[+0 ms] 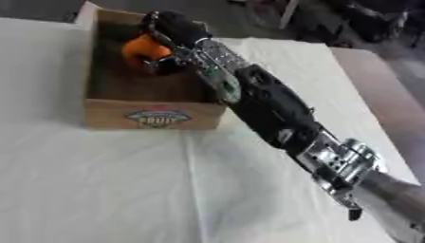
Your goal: Pick up objects on the table and place them in the box.
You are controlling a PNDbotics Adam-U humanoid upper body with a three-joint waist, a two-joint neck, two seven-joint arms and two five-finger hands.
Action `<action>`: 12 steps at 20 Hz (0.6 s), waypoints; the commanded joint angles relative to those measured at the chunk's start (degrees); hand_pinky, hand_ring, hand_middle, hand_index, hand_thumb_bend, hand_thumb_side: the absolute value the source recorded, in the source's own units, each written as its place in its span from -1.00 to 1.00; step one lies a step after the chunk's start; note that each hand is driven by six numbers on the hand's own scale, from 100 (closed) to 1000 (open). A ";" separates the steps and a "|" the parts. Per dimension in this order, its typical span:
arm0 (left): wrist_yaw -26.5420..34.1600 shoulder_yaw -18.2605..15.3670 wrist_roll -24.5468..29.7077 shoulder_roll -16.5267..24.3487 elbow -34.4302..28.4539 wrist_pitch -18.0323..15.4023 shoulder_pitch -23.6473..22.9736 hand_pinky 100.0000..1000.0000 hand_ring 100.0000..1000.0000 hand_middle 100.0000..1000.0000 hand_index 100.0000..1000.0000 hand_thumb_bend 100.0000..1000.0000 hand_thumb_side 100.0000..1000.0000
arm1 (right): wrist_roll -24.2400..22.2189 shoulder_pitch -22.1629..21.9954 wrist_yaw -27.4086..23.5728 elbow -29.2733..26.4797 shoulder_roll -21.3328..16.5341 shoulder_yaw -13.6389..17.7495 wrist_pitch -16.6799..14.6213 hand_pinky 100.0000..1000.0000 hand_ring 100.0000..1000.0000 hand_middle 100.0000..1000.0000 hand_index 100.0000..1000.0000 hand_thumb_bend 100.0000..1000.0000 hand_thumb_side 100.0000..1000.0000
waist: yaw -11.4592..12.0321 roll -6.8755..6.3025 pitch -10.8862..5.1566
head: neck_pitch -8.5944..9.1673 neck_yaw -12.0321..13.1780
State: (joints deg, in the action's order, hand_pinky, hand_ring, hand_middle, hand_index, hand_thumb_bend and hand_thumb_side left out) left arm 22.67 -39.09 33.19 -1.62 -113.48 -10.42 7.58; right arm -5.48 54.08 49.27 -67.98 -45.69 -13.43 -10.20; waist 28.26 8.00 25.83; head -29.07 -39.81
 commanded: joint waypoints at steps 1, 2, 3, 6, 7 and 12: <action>-1.01 -0.47 0.46 0.04 -1.11 -0.39 -0.62 -0.33 -0.16 -0.11 0.03 -1.00 0.28 | -2.69 0.94 3.18 0.89 -1.21 1.11 -2.65 0.56 0.45 0.20 0.63 -1.00 -0.77 | 0.05 -0.35 -0.75 | -0.20 0.41; -1.12 -0.49 0.46 0.05 -1.11 -0.56 -0.68 -0.33 -0.16 -0.11 0.03 -1.00 0.28 | -3.53 1.12 4.03 0.94 -1.31 1.47 -3.26 0.58 0.47 0.25 0.68 -1.00 -0.78 | 0.00 -0.36 -0.77 | -0.36 0.47; -1.18 -0.50 0.43 0.09 -1.11 -0.68 -0.68 -0.33 -0.16 -0.11 0.03 -1.00 0.28 | -4.40 1.29 4.90 0.94 -1.34 1.81 -3.69 0.58 0.50 0.30 0.72 -1.00 -0.78 | -0.05 -0.35 -0.80 | -0.44 0.49; -1.35 -0.57 0.32 0.27 -1.11 -0.72 -0.50 -0.33 -0.16 -0.11 0.03 -1.00 0.28 | -7.78 1.64 7.72 0.96 -1.50 2.74 -4.56 0.61 0.55 0.38 0.78 -1.00 -0.78 | -0.08 -0.14 -0.92 | -0.56 0.27; -1.38 -0.66 0.22 0.31 -1.11 -0.74 -0.46 -0.33 -0.16 -0.11 0.03 -1.00 0.28 | -9.72 1.80 8.58 0.73 -1.48 3.23 -4.99 0.62 0.56 0.40 0.78 -1.00 -0.78 | -0.04 -0.08 -0.92 | -0.55 0.14; -1.68 -0.82 0.08 0.37 -1.11 -0.82 -0.40 -0.33 -0.16 -0.11 0.03 -1.00 0.28 | -14.98 2.81 8.96 -0.97 -1.92 4.66 -6.31 0.66 0.63 0.50 0.98 -1.00 -0.86 | -0.10 0.20 -0.85 | -1.01 -0.38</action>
State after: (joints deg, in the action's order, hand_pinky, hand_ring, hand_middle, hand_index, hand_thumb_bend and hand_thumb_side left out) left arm 21.28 -39.45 33.31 -2.11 -113.48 -11.02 7.10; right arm -19.39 55.69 57.85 -67.65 -45.68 -9.82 -16.27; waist 28.21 8.65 26.06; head -29.79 -39.84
